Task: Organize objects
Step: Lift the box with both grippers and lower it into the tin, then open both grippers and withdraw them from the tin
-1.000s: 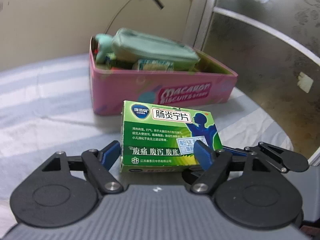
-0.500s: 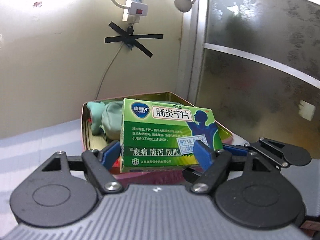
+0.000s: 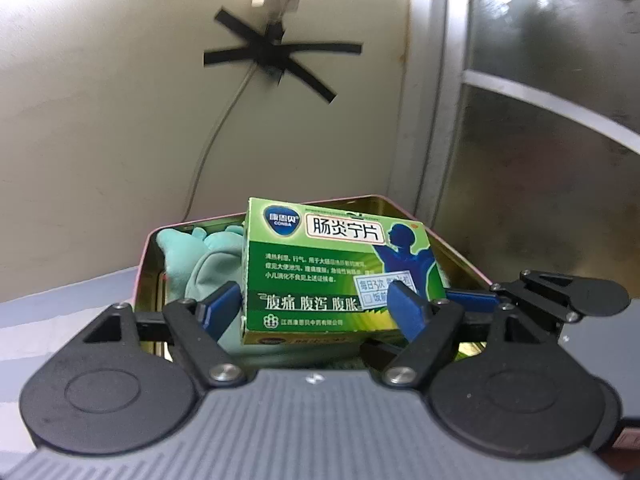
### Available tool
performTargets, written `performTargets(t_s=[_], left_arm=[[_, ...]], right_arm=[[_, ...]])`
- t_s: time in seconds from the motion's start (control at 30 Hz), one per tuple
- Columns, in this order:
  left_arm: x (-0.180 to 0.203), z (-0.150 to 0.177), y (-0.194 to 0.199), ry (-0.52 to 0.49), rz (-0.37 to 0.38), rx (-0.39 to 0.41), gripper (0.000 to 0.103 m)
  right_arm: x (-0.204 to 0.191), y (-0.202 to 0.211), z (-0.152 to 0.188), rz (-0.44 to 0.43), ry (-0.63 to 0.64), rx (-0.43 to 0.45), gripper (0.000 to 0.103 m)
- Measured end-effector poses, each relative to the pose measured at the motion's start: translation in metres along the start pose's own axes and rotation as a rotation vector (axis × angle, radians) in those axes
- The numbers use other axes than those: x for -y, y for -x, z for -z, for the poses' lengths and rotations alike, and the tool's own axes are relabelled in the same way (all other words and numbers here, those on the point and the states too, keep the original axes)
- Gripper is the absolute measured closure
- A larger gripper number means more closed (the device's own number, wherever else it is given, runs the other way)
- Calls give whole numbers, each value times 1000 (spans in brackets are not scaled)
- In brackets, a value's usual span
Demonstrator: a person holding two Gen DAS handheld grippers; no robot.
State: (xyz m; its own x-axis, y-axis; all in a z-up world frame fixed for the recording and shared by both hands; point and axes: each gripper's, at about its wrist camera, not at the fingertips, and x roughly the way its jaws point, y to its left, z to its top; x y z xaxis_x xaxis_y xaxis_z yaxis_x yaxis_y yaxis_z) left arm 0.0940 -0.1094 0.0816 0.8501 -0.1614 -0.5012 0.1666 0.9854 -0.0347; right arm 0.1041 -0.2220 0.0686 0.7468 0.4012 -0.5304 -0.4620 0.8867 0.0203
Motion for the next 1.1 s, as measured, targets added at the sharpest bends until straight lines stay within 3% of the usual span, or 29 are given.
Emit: performTargets(t_s=[0.13, 0.23, 0.3, 0.5, 0.8, 1.1], left_arm=[[-7, -3, -45, 42, -41, -85, 18], [-16, -4, -59, 108, -28, -163, 17], [-17, -1, -59, 117, -35, -188, 18], [-16, 3, -27, 126, -47, -149, 17], [-3, 11, 51, 44, -117, -27, 17], [2, 43, 109, 12, -180, 44, 10]], right_arm=[[14, -38, -12, -11, -53, -109, 38], [13, -41, -10, -20, -48, -110, 36], [9, -35, -6, -13, -34, -84, 26], [-5, -10, 8, 6, -21, -34, 26], [-33, 49, 31, 2, -65, 47, 25], [-53, 95, 62, 3, -156, 123, 24]])
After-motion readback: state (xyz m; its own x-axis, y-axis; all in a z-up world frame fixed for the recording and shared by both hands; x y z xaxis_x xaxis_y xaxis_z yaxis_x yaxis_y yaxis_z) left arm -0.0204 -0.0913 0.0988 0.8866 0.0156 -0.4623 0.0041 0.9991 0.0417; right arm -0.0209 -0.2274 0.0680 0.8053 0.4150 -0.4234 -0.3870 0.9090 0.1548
